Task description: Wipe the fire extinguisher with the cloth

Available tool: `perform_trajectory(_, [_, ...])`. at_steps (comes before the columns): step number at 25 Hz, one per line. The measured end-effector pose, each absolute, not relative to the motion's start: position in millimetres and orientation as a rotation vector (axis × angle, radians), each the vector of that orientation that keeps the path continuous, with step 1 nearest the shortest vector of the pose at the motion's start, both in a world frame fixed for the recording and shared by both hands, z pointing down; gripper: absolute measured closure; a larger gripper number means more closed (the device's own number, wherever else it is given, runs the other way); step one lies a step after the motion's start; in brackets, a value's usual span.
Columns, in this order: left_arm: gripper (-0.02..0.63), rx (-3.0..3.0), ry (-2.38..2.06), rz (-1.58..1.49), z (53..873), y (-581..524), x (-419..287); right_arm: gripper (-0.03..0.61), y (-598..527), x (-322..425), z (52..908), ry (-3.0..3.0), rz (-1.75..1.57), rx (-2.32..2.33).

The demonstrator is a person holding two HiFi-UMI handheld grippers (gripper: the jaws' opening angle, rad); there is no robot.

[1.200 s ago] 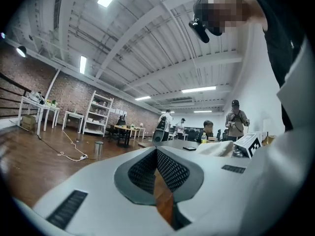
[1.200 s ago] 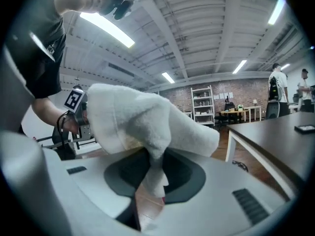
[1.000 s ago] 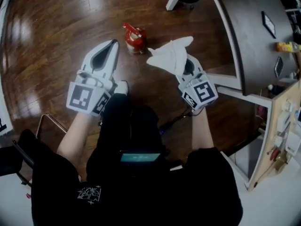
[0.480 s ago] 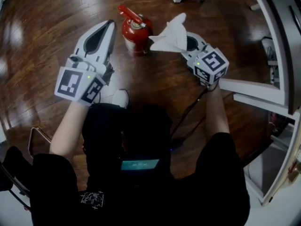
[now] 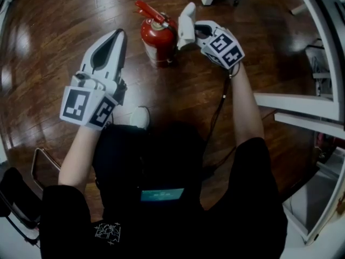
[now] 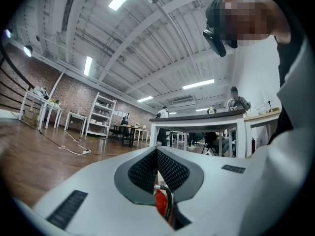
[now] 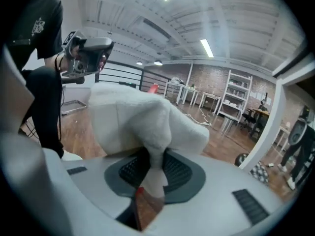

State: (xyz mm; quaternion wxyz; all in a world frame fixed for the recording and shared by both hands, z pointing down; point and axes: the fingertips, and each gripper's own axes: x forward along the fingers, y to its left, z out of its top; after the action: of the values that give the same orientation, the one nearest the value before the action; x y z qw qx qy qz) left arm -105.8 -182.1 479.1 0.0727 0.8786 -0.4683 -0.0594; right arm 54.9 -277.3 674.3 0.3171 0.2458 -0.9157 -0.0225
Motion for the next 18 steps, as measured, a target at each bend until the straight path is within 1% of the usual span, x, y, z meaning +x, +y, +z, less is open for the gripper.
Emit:
perform_trajectory(5, [0.61,2.61,-1.441,-0.187,478,-176,-118,0.483,-283,37,697,-2.364,-0.123,0.62])
perform_trajectory(8, [0.609,2.612,-1.443,-0.19,476,-171,-120,0.483,-273,41,736,-2.298,-0.123,0.582])
perform_trajectory(14, [0.61,2.6,-1.443,-0.203,474,-164,-123,0.483,-258,39,838,-2.278,0.126,0.654])
perform_trajectory(18, [0.61,2.607,-1.43,-0.182,478,-162,-120,0.483,-257,39,881,-2.275,0.316,0.751])
